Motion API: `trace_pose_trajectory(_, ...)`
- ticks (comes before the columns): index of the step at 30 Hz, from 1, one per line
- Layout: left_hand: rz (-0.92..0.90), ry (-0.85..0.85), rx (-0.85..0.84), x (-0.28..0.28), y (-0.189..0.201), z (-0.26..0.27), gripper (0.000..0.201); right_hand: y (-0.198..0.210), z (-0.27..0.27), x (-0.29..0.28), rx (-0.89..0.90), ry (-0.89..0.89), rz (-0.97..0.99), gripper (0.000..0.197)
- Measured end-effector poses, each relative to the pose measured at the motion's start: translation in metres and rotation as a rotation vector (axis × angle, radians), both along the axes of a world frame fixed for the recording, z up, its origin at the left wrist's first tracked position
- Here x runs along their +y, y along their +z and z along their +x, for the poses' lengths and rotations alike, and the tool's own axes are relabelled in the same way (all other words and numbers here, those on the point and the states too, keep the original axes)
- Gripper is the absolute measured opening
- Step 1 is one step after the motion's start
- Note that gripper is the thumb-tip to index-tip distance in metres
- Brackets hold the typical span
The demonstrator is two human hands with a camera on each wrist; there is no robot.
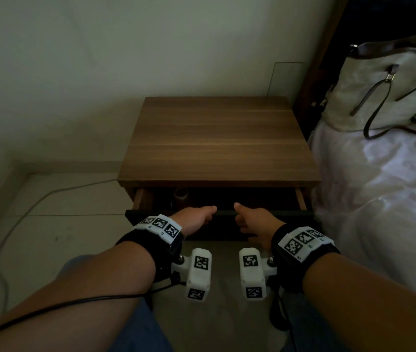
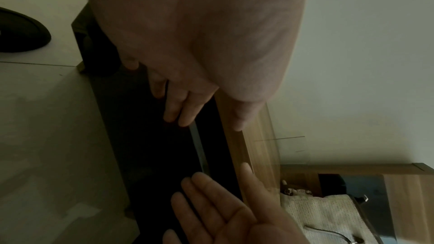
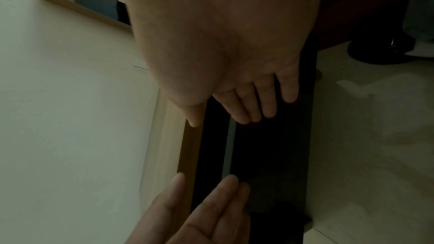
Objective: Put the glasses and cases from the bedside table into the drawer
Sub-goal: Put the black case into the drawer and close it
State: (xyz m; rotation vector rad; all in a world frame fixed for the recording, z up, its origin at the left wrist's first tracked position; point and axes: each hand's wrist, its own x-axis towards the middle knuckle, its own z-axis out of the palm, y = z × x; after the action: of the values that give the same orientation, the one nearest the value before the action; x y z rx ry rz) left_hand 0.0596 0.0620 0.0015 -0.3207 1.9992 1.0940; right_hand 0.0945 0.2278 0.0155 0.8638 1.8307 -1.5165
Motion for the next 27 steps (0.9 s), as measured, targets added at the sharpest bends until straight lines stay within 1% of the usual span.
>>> trace_pose_trajectory(1, -0.009, 0.014, 0.004, 0.000, 0.000, -0.002, 0.063, 0.001, -0.002, 0.000, -0.002, -0.030, -0.012, 0.058)
trace_pose_trajectory(4, 0.003, 0.080, -0.004, -0.001, 0.002, -0.006, 0.089, 0.003, -0.008, 0.000, 0.005, -0.092, -0.054, 0.062)
trace_pose_trajectory(5, 0.019, 0.107, -0.003, -0.001, 0.004, -0.008, 0.094, 0.003, -0.010, 0.000, 0.009, -0.110, -0.073, 0.065)
trace_pose_trajectory(7, 0.030, 0.175, 0.003, -0.001, 0.006, -0.013, 0.096, 0.004, -0.015, 0.000, 0.015, -0.155, -0.106, 0.068)
trace_pose_trajectory(10, 0.010, 0.265, -0.010, 0.000, 0.009, -0.023, 0.106, 0.005, -0.024, 0.003, 0.027, -0.222, -0.142, 0.072)
trace_pose_trajectory(15, 0.013, 0.328, -0.012, 0.004, 0.014, -0.038, 0.101, 0.006, -0.038, 0.004, 0.040, -0.290, -0.177, 0.076)
trace_pose_trajectory(21, 0.056, 0.433, -0.013, 0.004, 0.006, -0.054, 0.091, 0.005, -0.050, 0.004, 0.032, -0.347, -0.207, 0.074)
trace_pose_trajectory(27, 0.114, 0.538, -0.035, 0.008, -0.001, -0.061, 0.070, -0.001, -0.059, 0.005, 0.026, -0.399, -0.239, 0.070)
